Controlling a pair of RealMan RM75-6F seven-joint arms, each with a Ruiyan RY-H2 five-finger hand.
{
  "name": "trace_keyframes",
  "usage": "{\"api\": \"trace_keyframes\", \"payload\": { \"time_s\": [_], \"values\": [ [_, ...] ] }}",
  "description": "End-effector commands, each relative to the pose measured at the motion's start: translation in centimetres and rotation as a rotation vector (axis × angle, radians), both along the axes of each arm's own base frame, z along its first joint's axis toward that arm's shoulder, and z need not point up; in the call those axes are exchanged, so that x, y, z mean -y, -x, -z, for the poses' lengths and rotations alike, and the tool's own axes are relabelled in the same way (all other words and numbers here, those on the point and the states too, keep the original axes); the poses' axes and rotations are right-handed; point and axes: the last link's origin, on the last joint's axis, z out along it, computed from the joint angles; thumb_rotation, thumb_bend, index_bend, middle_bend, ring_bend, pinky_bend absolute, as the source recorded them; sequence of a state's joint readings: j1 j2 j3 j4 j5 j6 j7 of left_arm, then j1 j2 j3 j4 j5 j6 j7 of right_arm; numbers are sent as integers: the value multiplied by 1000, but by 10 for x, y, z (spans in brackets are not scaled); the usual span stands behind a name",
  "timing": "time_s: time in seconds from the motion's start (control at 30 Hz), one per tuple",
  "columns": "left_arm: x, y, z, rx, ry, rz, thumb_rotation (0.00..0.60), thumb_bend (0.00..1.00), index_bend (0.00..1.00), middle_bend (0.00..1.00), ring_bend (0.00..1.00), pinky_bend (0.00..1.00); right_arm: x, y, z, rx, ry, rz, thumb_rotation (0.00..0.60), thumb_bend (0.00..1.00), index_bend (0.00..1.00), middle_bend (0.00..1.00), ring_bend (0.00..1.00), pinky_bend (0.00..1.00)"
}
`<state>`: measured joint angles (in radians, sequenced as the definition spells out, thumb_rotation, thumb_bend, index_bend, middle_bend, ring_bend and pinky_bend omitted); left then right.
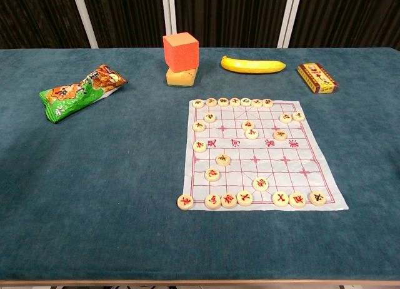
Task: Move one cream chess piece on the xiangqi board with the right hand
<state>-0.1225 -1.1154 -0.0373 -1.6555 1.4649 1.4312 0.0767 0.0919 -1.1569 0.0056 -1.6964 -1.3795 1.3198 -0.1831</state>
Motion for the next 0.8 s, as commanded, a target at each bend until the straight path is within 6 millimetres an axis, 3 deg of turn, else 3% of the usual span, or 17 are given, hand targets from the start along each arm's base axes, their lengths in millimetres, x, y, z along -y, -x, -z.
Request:
{"api": "trace_keyframes", "payload": {
  "time_s": [0.03, 0.8],
  "values": [
    [0, 0, 0, 0, 0, -1, 600, 0, 0, 0, 0, 0, -1, 0, 0, 0, -1, 1, 600, 320, 0, 0, 0, 0],
    [-1, 1, 0, 5, 1, -8, 600, 0, 0, 0, 0, 0, -1, -1, 2, -3, -1, 1, 600, 320, 0, 0, 0, 0]
  ]
}}
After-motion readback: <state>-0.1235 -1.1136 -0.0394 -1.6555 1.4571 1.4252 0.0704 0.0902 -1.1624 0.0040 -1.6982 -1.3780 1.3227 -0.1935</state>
